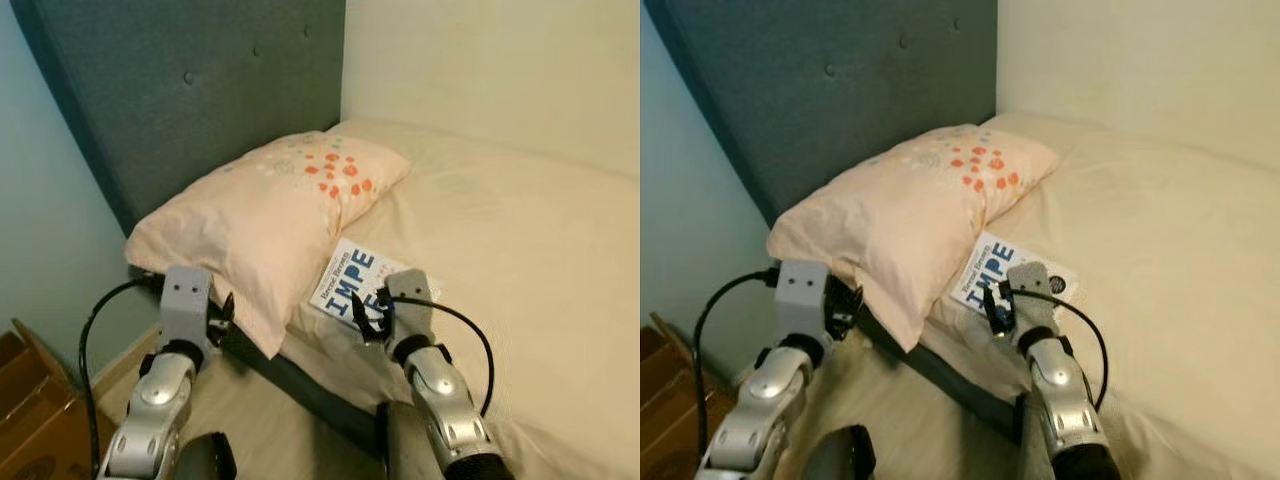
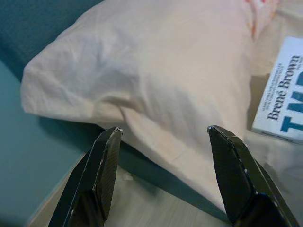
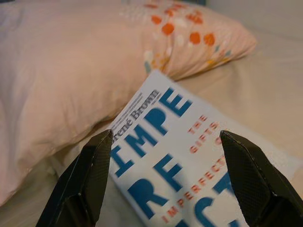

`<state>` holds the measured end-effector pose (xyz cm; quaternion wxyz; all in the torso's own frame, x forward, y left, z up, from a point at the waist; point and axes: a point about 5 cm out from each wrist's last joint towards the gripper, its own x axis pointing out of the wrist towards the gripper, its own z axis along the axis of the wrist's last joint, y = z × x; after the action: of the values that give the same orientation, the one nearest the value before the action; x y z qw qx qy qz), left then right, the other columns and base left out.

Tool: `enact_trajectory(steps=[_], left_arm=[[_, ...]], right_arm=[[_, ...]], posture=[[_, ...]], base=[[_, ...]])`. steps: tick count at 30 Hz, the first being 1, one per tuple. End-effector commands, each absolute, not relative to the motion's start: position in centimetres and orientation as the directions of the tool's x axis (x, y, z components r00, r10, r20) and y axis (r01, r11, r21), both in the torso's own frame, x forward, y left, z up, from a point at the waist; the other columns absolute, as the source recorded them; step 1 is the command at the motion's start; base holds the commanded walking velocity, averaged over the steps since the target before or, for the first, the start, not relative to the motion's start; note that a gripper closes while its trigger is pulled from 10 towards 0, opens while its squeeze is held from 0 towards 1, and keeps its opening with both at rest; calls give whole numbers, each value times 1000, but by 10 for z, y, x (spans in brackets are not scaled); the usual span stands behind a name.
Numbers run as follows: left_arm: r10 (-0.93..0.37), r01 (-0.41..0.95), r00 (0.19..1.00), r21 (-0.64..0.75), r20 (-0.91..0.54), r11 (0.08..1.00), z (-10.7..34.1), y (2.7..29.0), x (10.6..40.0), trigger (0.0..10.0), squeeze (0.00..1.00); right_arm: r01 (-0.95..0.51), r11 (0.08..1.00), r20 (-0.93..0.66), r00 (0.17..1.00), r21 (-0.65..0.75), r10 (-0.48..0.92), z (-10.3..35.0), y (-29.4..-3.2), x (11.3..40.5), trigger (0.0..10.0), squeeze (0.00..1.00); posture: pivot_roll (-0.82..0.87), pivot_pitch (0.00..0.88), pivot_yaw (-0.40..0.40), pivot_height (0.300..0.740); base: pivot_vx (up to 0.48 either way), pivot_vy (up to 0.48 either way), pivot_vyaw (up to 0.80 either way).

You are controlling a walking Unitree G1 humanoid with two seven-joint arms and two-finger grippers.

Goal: Clean up the room

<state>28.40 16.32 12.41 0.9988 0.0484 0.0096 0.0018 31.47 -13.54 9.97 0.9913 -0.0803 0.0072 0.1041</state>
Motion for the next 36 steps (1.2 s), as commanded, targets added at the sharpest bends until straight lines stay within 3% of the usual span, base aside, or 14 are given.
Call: enact_trajectory(steps=[1, 9, 19, 36], left_arm=[[14, -10, 999, 103, -35, 995, 118, 163, 282, 10000, 0], [34, -33, 999, 47, -19, 998, 120, 161, 285, 10000, 0], [1, 1, 999, 63, -35, 998, 117, 149, 285, 10000, 0], [-11, 9, 1000, -78, -16, 997, 126, 150, 285, 10000, 0]], right_arm=[[-211, 964, -43, 978, -163, 206, 99, -135, 314, 10000, 0], [-129, 983, -34, 992, -134, 126, 101, -146, 312, 10000, 0], [-147, 983, -38, 989, -114, 143, 103, -140, 309, 10000, 0], [-167, 982, -46, 985, -93, 164, 104, -133, 308, 10000, 0]], posture=[[-61, 71, 25, 576], [-61, 66, 25, 616], [-64, 65, 27, 666], [-59, 70, 33, 740]], base=[[0, 0, 0], [0, 0, 0], [0, 0, 0], [0, 0, 0]])
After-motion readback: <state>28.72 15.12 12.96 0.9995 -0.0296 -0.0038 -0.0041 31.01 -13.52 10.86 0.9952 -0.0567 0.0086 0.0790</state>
